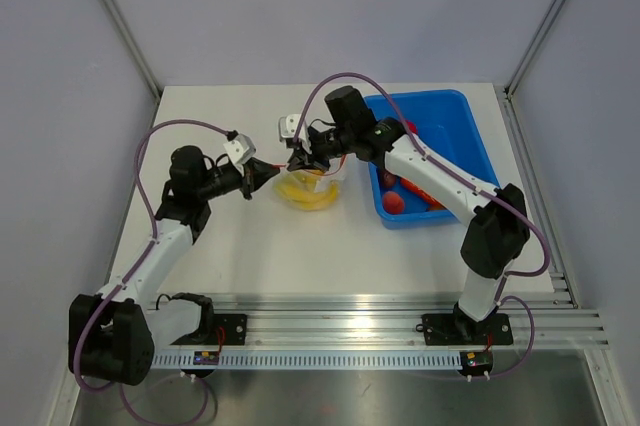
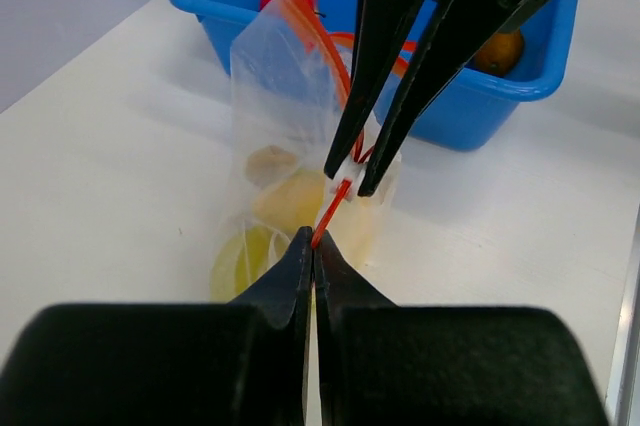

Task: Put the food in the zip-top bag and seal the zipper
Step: Zip the zipper food storage bag at the center of the board.

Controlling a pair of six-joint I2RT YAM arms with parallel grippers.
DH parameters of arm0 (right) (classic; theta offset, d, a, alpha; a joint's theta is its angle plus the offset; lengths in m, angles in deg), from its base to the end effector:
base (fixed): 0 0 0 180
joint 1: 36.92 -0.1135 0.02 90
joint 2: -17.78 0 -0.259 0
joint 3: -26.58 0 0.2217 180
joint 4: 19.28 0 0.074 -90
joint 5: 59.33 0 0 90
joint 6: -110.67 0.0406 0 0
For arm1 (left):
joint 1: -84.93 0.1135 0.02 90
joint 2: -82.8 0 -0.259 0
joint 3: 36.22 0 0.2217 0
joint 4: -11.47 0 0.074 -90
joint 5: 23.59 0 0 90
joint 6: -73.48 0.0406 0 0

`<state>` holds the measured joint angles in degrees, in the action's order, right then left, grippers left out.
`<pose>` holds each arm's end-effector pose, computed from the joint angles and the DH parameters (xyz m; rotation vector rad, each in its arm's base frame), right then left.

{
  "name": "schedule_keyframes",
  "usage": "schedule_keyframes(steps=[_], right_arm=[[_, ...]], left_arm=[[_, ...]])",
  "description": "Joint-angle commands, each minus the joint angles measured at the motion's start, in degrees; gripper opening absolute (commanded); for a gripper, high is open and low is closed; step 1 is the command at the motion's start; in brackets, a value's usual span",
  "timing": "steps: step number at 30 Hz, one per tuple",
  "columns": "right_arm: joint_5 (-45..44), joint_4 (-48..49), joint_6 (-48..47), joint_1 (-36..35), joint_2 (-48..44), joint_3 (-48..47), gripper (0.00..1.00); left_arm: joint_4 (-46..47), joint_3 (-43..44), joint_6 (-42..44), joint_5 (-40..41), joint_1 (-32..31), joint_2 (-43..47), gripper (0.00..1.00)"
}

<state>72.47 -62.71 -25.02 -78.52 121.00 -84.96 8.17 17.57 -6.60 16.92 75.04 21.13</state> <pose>0.2691 0.2751 0.3377 -1.7155 1.2074 0.7471 0.2067 -0.0674 0.2916 0.8953 1.5110 -0.7566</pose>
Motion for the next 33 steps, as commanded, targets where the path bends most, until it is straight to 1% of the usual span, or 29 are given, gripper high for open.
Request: schedule_keyframes(steps=[1,6,10,15,21,23,25,33], right_arm=[[-3.3,-0.5,-0.9,2.1,-2.8,0.0,0.0],[-4.7,-1.3,-0.9,3.9,-3.3,0.1,0.0],[-7.6,-2.3,-1.2,6.4,-3.9,-0.1,0.0],[-9.7,-3.6,-1.2,9.0,-4.9,-0.1,0.0],[-12.4,-4.2,-1.2,11.5,-6.5,0.6,0.0],[-12.7,-4.4,-1.2,12.1,-7.2,0.8,0.0],[-13.2,-4.4,-1.2,12.6,-7.3,0.8,0.0],[-14.6,-4.7,-1.2,14.0,-8.0,1.1,0.0]], left_arm=[[5.9,0.7,-2.8,2.6,2.3,1.7,0.0],[6.8,0.5,-3.9,4.1,5.3,2.9,0.0],[6.4,1.1,-4.3,5.9,7.9,3.0,0.0],[5.6,2.0,-4.2,6.7,8.9,2.6,0.0],[5.4,3.5,-4.9,9.9,9.9,2.6,0.0],[5.0,4.6,-4.6,10.8,9.9,2.5,0.0],[4.7,5.4,-4.4,11.6,11.5,2.2,0.0],[4.2,7.9,-4.8,15.2,12.4,0.9,0.0]])
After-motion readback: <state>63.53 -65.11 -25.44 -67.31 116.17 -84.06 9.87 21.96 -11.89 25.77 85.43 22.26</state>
